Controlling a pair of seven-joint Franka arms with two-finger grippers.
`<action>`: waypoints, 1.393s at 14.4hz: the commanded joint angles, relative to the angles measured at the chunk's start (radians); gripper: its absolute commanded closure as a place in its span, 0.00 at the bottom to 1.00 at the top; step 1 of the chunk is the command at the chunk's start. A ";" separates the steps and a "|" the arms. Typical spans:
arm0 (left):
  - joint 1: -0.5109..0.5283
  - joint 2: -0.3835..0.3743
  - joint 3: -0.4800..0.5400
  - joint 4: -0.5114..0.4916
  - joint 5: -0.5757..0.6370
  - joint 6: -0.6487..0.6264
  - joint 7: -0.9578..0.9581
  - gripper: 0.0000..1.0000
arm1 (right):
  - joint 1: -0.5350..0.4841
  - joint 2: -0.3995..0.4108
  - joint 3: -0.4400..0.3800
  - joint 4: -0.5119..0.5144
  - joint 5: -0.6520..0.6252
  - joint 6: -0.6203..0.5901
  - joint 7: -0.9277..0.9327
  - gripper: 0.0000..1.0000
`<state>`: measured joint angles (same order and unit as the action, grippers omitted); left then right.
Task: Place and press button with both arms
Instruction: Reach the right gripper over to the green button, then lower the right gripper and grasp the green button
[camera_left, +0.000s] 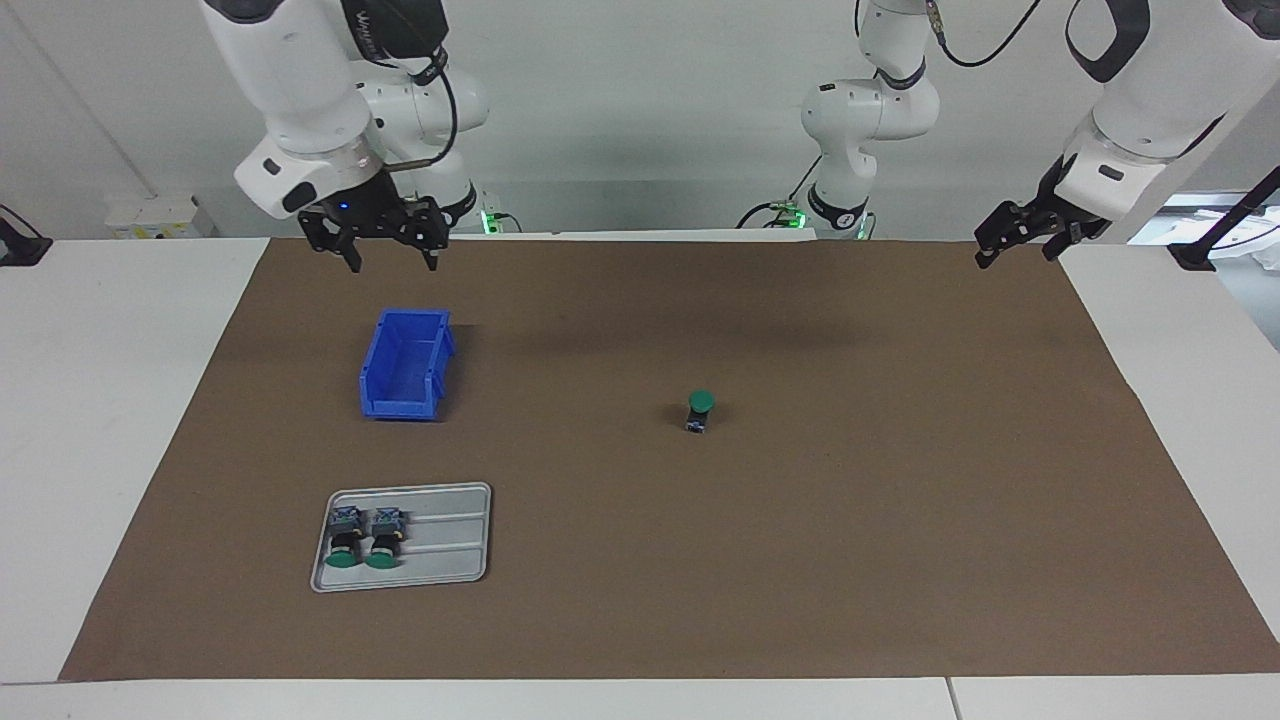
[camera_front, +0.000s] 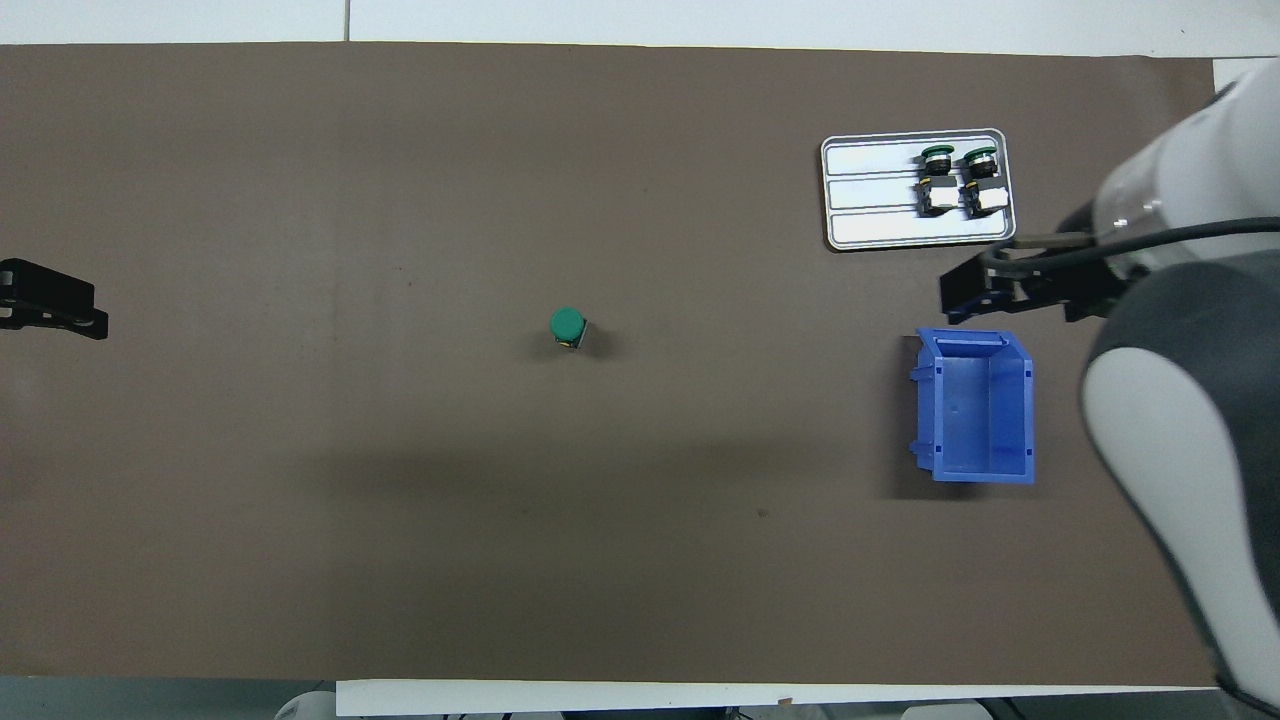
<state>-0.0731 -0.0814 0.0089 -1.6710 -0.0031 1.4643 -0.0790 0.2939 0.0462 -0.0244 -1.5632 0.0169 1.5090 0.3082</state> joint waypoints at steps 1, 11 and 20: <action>0.001 -0.015 0.002 -0.004 0.011 -0.033 0.018 0.00 | 0.129 0.177 0.006 0.173 0.026 0.011 0.200 0.02; 0.035 -0.017 0.003 -0.001 0.025 -0.053 0.027 0.01 | 0.396 0.589 0.026 0.482 -0.034 0.241 0.715 0.02; 0.065 -0.018 0.057 0.010 0.026 -0.038 0.133 0.00 | 0.398 0.521 0.029 0.117 -0.048 0.539 0.634 0.02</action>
<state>-0.0040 -0.0899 0.0641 -1.6686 0.0143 1.4345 0.0354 0.7004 0.6402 -0.0067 -1.3288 -0.0209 1.9977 0.9872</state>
